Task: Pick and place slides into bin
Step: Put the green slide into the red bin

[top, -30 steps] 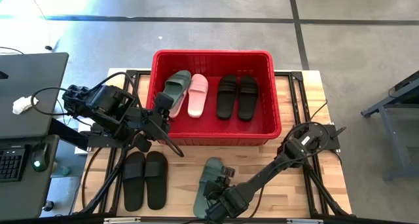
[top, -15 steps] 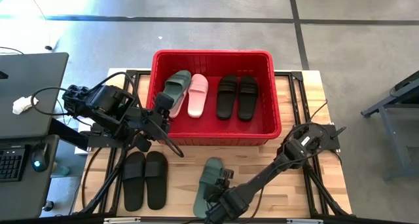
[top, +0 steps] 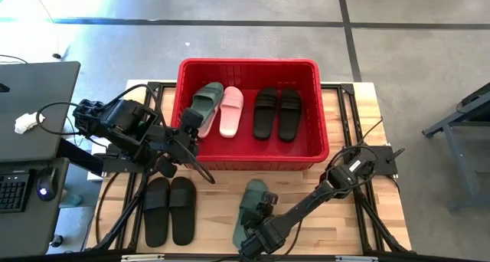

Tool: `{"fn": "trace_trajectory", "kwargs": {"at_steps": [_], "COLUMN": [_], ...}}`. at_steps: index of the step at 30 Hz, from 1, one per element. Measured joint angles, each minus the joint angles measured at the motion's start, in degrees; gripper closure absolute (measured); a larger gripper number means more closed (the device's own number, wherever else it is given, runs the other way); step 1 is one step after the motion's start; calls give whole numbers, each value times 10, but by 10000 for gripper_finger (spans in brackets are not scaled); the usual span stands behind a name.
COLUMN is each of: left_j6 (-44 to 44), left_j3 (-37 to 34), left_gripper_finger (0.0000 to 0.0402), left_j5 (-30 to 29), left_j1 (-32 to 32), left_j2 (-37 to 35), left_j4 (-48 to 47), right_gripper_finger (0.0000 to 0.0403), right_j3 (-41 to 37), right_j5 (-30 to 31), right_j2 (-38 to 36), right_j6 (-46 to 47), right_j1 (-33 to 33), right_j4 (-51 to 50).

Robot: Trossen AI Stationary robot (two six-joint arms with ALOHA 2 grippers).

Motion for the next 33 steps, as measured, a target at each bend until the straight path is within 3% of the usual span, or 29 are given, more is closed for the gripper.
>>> {"fn": "trace_trajectory", "kwargs": {"at_steps": [24, 33], "left_j6": [-2, -2], "left_j3": [0, 0], "left_gripper_finger": [229, 229], "left_j5": [-4, -5], "left_j1": [0, 0], "left_j2": [0, 0], "left_j4": [0, 0], "right_gripper_finger": [298, 395], "right_j3": [-1, -1], "right_j5": [32, 33], "right_j2": [1, 1], "right_j6": [60, 51], "right_j1": [-10, -23], "right_j4": [-82, -82]}}
